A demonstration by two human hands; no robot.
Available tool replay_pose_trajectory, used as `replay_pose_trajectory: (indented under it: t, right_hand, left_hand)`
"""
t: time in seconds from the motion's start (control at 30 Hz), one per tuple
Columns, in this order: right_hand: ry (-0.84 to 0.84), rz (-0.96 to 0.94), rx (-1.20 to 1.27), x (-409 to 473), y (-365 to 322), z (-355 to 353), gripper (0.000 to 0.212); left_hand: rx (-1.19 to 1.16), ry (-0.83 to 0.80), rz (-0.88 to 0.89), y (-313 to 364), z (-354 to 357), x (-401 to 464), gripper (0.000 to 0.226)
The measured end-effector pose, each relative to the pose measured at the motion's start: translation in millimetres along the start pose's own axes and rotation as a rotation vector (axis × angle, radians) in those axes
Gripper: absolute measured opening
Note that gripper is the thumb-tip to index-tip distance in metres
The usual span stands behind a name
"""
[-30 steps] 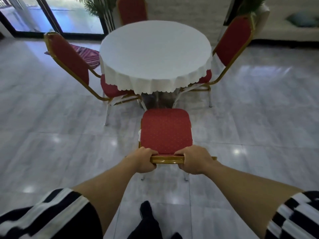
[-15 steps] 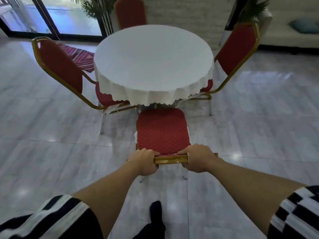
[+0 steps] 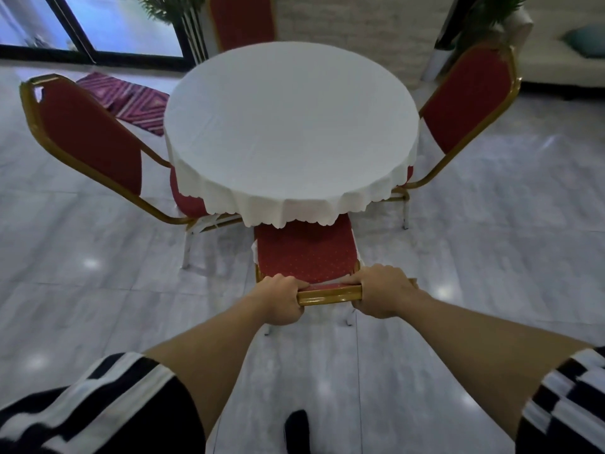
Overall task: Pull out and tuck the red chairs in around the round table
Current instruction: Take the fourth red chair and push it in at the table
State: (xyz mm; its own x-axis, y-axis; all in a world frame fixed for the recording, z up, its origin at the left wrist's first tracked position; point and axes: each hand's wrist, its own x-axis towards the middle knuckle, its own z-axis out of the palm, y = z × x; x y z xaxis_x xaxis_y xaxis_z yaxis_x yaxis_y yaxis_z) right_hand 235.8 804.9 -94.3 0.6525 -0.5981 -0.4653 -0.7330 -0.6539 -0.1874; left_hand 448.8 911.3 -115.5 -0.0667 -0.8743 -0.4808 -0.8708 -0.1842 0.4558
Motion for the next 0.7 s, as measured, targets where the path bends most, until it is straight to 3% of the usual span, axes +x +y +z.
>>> replay_pose_trajectory:
  t: [0.1, 0.43, 0.5, 0.7]
  right_hand:
    - [-0.024, -0.034, -0.023, 10, 11, -4, 0.033]
    - [0.004, -0.089, -0.040, 16, 23, 0, 0.042]
    - [0.019, -0.097, -0.022, 15, 23, 0, 0.038]
    - [-0.046, -0.138, 0.087, 14, 24, -4, 0.028]
  left_hand:
    - [0.030, -0.030, 0.034, -6, -5, 11, 0.042]
    - [-0.021, -0.044, 0.065, -6, -8, 17, 0.033]
    - [-0.048, -0.053, 0.034, -4, -7, 16, 0.031]
    - [0.017, -0.184, -0.156, 6, -13, 16, 0.061]
